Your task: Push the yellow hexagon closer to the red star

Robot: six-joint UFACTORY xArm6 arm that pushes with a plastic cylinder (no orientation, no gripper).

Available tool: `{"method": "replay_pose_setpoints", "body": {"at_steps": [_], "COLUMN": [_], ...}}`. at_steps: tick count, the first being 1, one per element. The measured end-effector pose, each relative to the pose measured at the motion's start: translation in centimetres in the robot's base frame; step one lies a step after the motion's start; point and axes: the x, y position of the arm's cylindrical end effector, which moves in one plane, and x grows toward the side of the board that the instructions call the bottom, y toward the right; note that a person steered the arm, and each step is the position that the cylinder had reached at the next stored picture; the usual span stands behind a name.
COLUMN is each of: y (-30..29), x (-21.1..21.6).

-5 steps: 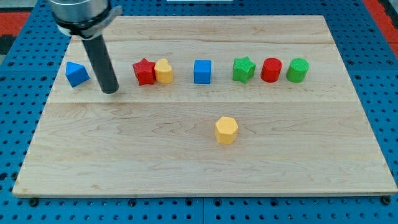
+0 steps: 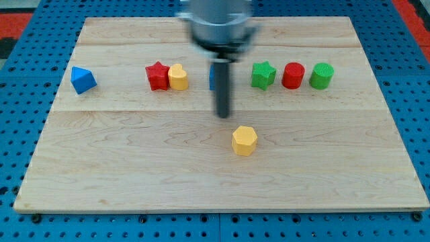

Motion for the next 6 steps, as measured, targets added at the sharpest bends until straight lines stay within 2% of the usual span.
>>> {"method": "replay_pose_setpoints", "body": {"at_steps": [1,2,4,5,6], "y": [7.7,1.3,-21.0,-20.5,-12.9], "x": [5.6,8.2,-0.3,1.2,2.3]}}
